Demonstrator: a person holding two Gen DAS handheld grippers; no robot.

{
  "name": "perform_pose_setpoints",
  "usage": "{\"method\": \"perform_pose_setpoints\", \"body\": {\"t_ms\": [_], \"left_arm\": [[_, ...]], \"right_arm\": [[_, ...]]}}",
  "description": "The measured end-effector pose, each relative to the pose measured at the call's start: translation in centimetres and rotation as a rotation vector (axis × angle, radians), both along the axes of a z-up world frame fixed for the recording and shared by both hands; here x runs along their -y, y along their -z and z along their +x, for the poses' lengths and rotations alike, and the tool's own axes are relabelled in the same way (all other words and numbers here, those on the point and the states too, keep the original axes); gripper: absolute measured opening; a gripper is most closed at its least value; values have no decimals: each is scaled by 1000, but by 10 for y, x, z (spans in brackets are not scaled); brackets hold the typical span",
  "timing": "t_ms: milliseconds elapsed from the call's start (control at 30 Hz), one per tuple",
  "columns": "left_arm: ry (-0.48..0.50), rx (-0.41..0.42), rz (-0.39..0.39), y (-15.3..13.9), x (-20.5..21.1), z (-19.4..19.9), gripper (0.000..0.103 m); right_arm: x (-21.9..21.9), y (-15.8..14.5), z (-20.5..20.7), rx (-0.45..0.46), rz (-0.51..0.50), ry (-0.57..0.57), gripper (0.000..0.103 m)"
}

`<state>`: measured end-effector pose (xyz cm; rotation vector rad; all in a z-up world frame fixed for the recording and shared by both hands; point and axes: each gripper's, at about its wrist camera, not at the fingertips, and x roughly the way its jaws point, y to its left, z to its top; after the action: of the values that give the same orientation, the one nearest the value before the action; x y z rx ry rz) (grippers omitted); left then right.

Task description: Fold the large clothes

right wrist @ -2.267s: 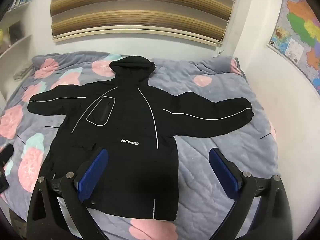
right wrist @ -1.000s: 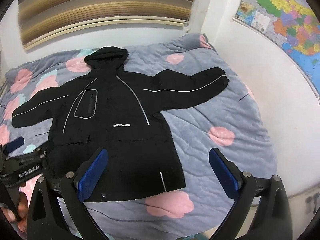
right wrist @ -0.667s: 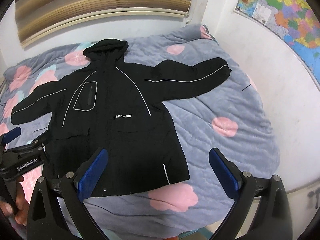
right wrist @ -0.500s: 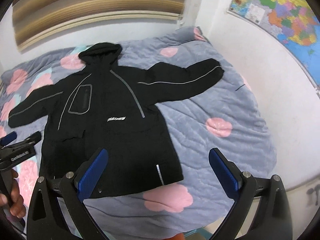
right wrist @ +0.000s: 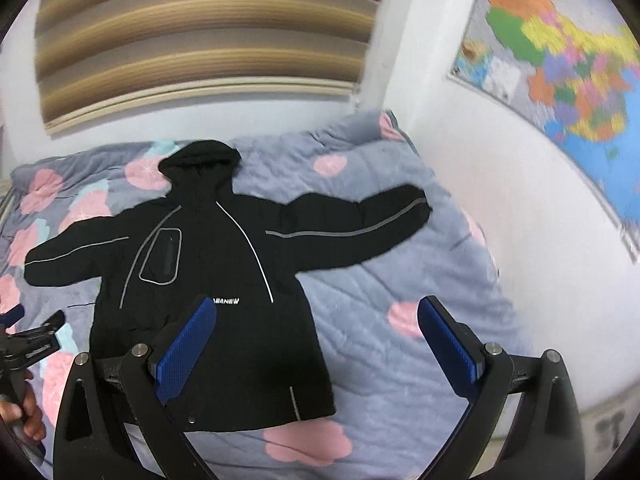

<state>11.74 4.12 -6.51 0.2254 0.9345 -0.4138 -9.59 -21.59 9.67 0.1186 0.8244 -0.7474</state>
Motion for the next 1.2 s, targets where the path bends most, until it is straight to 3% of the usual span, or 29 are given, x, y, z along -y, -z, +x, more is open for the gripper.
{"method": "perform_pose_setpoints", "body": {"t_ms": [133, 300, 467, 633, 767, 867, 1000, 1100, 1200], "left_arm": [[6, 27, -28, -19, 19, -6, 102], [2, 15, -44, -35, 28, -8, 102], [7, 66, 10, -50, 27, 4, 102], [-42, 106, 42, -49, 37, 26, 102], [-93, 64, -17, -38, 48, 42, 102], [-78, 22, -50, -29, 70, 57, 102], [8, 55, -60, -41, 99, 59, 102], [60, 100, -19, -40, 115, 56, 102], [95, 85, 23, -30, 122, 56, 102]], "right_arm": [[7, -9, -2, 34, 48, -3, 103], [24, 35, 20, 76, 242, -43, 103], [35, 69, 64, 52, 321, -46, 103], [32, 77, 101, -61, 229, -125, 103], [26, 73, 110, -108, 129, -187, 103], [26, 72, 101, -124, 62, -159, 103], [43, 87, 95, -131, 120, -82, 103], [53, 97, 90, -128, 176, -32, 103], [57, 101, 81, -124, 190, 10, 103]]}}
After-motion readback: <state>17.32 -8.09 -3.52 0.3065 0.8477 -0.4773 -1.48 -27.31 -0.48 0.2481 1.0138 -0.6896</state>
